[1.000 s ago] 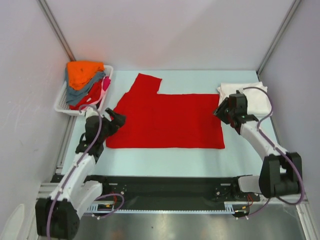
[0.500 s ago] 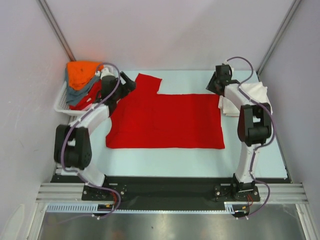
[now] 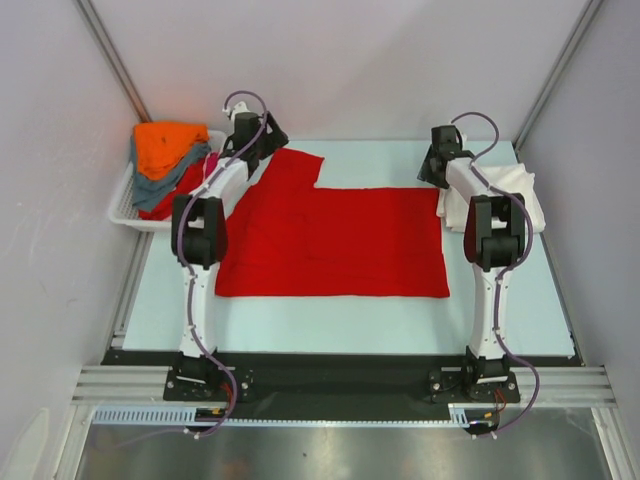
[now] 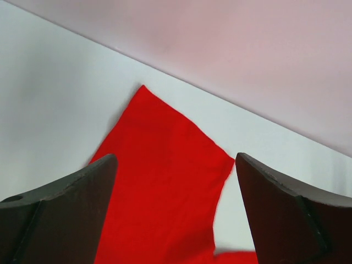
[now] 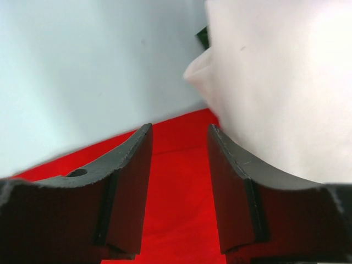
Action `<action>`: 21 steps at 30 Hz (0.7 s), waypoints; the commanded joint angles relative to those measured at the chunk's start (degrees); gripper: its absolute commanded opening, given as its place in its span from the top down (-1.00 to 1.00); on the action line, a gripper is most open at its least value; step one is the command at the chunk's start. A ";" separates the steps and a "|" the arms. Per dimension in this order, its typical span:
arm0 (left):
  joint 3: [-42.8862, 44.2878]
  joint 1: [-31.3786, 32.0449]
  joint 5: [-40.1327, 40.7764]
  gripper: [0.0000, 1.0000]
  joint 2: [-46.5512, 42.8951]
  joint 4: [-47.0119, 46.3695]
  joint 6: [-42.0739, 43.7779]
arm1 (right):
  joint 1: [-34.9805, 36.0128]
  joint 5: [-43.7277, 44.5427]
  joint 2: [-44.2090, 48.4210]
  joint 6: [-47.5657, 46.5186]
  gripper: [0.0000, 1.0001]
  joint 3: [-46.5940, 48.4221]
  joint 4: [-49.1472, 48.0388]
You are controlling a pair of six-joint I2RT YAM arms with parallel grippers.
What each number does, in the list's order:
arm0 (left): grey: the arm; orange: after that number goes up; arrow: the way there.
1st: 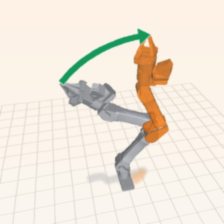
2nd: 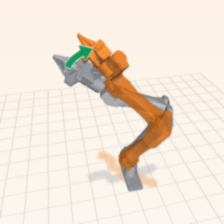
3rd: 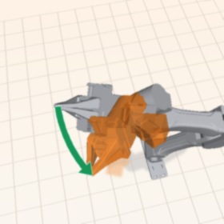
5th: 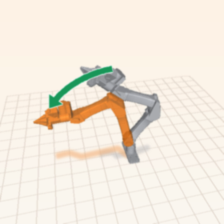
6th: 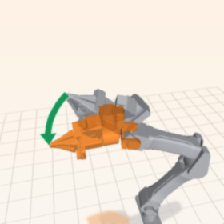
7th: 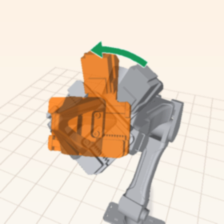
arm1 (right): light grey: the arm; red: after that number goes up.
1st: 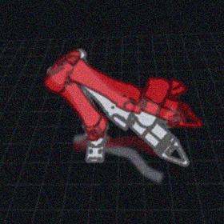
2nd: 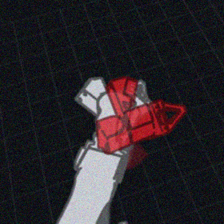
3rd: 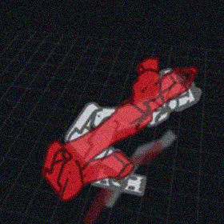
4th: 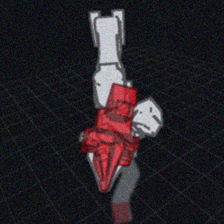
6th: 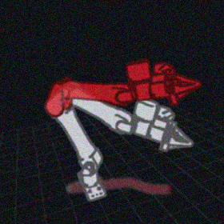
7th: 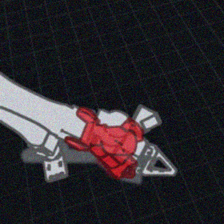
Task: Fold and stack the t-shirts
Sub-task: Fold the tshirt
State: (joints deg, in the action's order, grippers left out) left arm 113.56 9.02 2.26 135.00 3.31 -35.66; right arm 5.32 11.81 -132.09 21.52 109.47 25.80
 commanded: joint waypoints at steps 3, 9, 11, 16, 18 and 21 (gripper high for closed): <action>11.68 -0.67 0.90 -0.89 8.25 8.02 -0.46 | -1.80 0.58 -2.29 -1.83 0.02 3.91 1.27; 14.14 -1.37 1.78 -0.82 10.54 9.43 -1.60 | -2.33 0.93 -5.98 -1.83 0.03 6.36 3.63; 14.41 -1.63 1.52 -0.80 11.25 9.61 -1.78 | -2.33 1.37 -6.42 -1.92 0.03 6.28 4.17; 15.03 -2.25 2.05 -0.81 11.95 10.48 -1.34 | -2.51 -0.29 -6.69 -1.74 0.05 6.28 4.96; 15.90 -2.69 1.17 -0.81 12.74 11.01 -1.95 | -2.42 -0.65 -6.86 -1.39 0.08 6.19 5.57; 16.96 -3.21 -0.41 -0.81 13.88 11.54 -2.75 | -2.42 -2.05 -6.95 -0.95 0.10 5.49 6.01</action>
State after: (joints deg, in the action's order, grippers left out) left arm 127.15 6.66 2.98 147.44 14.37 -36.84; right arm 3.14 11.14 -137.47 20.73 114.02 29.19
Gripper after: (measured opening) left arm 0.906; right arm 0.458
